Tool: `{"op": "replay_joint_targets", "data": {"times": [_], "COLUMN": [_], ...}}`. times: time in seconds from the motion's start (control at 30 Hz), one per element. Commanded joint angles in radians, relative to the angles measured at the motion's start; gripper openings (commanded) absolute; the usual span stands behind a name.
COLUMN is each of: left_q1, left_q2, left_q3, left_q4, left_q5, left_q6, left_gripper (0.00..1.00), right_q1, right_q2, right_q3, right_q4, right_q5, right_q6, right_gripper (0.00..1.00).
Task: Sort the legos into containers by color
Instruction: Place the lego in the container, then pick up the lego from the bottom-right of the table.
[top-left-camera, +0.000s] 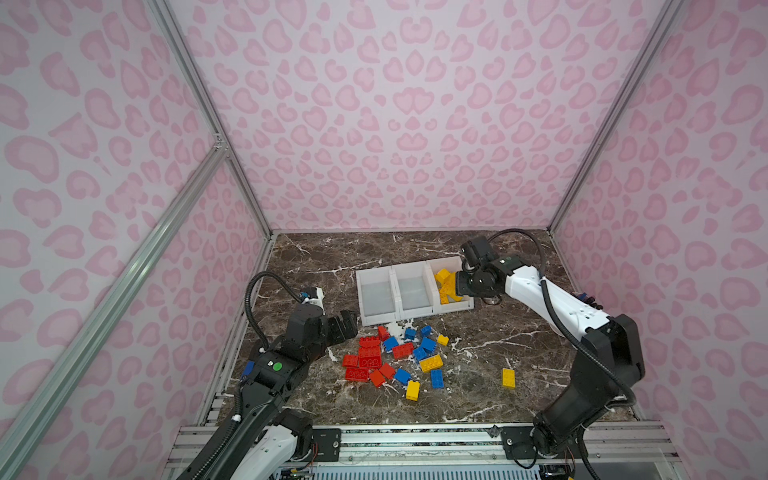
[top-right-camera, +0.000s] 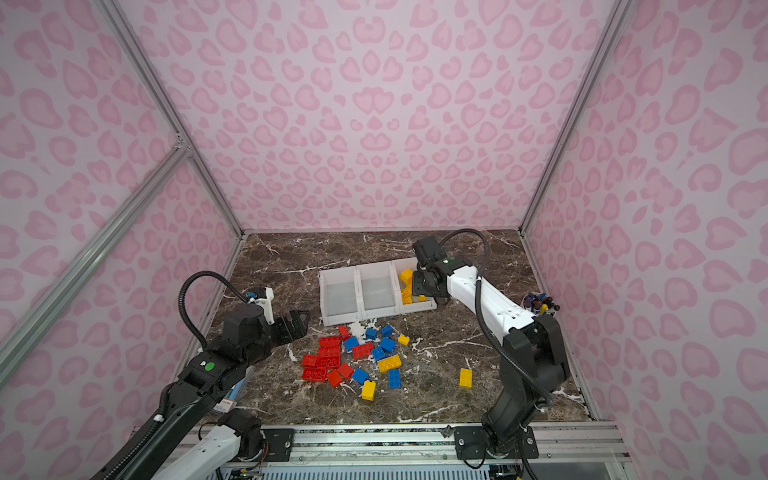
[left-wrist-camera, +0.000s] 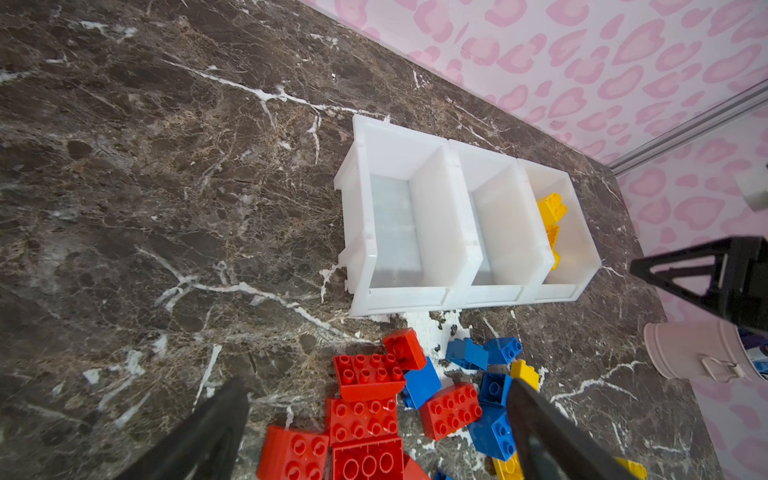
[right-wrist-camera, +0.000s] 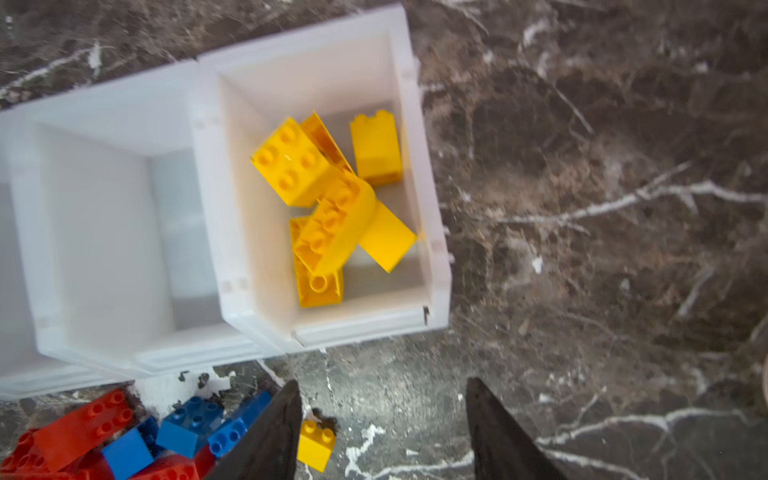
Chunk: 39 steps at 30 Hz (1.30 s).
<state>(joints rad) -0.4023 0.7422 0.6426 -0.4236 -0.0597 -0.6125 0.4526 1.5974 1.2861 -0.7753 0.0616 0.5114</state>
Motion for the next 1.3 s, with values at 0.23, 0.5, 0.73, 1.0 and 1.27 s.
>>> {"op": "replay_joint_targets", "data": {"times": [0.23,0.5,0.73,1.0,1.27], "left_q1": [0.000,0.000,0.000,0.000,0.000], "left_q2": [0.006,-0.008,-0.015,-0.012,-0.018], "left_q3": [-0.011,-0.020,-0.021,-0.019,-0.019], "left_q4": [0.028,0.031,0.023,0.023,0.019], "left_q5": [0.021,0.023,0.018,0.019,0.014], "left_q6": [-0.003,-0.006,-0.006,-0.007,-0.010], "left_gripper": [0.98,0.98,0.98,0.98,0.98], "right_q1": [0.073,0.056,0.014,-0.009,-0.011], "right_q2": [-0.354,-0.442,-0.455,-0.427,-0.436], "right_q3": [-0.437,-0.618,-0.696,-0.757,-0.759], "right_q4": [-0.158,-0.132,-0.038,0.016,0.026], "right_q5": [0.148,0.125,0.044,0.001,0.002], "right_q6": [0.350,0.421,0.377,0.351,0.351], "right_gripper": [0.63,0.64,0.60,0.54,0.34]}}
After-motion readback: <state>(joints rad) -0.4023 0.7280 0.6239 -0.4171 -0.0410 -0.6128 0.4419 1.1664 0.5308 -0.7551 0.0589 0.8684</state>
